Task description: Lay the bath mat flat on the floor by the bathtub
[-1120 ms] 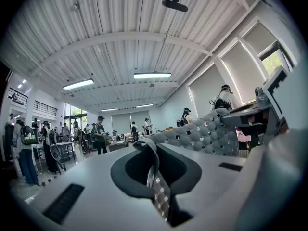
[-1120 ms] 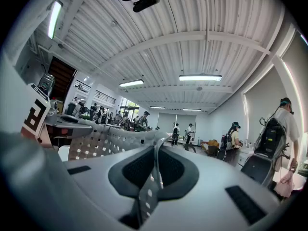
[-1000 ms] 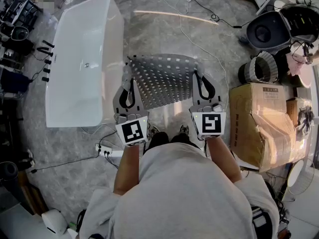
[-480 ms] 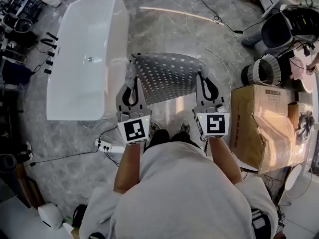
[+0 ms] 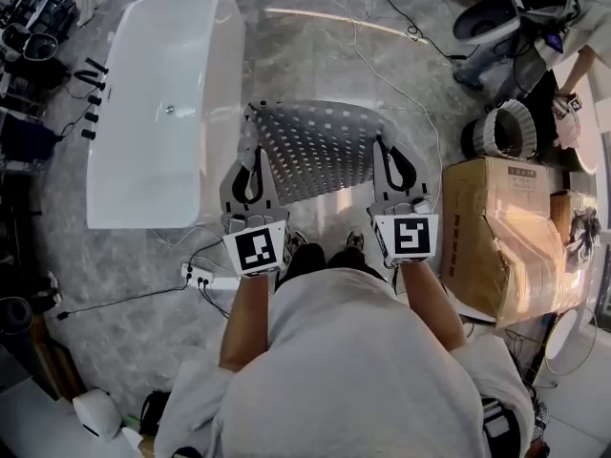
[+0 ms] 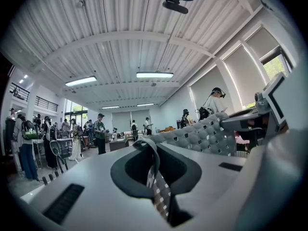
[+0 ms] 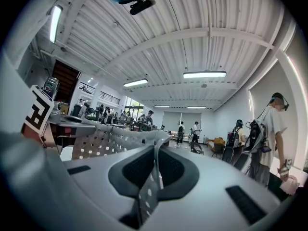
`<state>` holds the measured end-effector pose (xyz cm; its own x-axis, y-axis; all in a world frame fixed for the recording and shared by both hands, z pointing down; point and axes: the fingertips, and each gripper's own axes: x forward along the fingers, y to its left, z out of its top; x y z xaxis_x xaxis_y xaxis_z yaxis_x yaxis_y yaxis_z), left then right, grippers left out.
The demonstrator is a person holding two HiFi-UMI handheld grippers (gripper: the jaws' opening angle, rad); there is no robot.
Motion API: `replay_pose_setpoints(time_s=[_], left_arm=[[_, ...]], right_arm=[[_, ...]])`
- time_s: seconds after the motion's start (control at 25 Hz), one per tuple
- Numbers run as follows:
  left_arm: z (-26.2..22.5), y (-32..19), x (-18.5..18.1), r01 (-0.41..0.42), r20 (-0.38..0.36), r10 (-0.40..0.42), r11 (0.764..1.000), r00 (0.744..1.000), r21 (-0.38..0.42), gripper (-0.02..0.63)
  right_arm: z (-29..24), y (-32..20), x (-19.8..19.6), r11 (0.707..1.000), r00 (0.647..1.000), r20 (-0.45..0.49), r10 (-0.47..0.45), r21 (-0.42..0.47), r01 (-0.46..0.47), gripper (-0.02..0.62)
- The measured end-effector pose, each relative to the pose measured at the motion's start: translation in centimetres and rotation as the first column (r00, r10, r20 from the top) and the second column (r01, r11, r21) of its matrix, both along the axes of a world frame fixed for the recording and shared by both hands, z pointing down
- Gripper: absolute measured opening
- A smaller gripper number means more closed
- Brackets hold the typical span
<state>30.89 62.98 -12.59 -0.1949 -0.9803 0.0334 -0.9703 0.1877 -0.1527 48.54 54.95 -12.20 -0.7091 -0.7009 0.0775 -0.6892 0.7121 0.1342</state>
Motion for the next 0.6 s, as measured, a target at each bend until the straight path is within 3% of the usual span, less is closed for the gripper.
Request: replay_pose_setpoints(time_s=[0.12,0.6], left_arm=[[0.4,0.3,-0.8,-0.002,0.009,0.003,1.0,1.0,-0.029,0.026],[1.5,2.2,-6.4,-0.063,-0.012,0.063,0.998,0.998,-0.023,0.026]], right_arm=[[0.0,0.3,-0.9,1.0,1.0,-0.006,-0.004,-0.001,0.004,0.025],[0.9,2.3,-6.2,1.0,0.999,-0.052,-0.009,0.021,0.01,0.025]])
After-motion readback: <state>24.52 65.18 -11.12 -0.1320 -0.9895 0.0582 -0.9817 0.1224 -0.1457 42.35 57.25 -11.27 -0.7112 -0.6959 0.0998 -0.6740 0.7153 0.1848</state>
